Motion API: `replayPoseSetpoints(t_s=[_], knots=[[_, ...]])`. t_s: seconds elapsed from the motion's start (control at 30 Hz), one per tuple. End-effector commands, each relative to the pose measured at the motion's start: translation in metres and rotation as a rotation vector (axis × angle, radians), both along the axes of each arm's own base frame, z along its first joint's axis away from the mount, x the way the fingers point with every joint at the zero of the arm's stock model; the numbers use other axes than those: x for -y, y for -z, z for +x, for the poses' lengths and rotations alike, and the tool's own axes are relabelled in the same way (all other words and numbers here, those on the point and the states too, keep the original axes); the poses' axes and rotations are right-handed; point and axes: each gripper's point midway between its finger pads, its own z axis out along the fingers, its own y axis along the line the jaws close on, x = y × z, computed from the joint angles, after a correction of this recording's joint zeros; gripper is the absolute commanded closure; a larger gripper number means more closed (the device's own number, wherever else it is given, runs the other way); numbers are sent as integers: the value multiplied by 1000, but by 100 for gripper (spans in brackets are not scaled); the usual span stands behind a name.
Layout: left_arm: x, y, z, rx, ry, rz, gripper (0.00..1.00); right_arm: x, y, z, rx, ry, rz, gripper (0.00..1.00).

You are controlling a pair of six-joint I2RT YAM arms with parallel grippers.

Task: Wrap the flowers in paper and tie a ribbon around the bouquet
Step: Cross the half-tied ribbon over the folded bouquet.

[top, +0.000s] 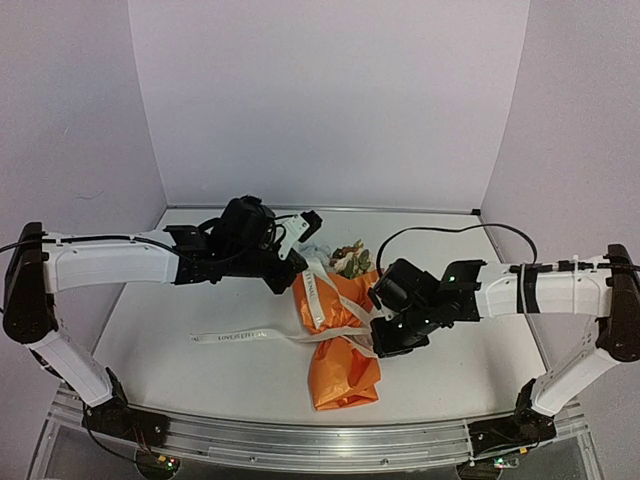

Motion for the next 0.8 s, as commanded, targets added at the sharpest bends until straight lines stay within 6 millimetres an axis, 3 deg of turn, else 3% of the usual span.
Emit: replayPoseSetpoints(t_s=[0.0, 0.2, 0.3, 0.5, 0.77], knots=[[-18, -6, -44, -126, 110, 4, 100, 0, -31, 14, 72, -54, -39, 100], [-29, 10, -99, -317, 238, 59, 98, -15, -43, 43, -2, -9, 26, 100], [-24, 15, -129, -391, 317, 47, 96, -29, -46, 54, -75, 8, 77, 100], [6, 9, -174, -413, 477, 18, 95, -53, -51, 67, -148, -26, 135, 100], [67, -6, -209, -391, 709, 6, 95, -56, -50, 80, -208, -30, 176, 100]])
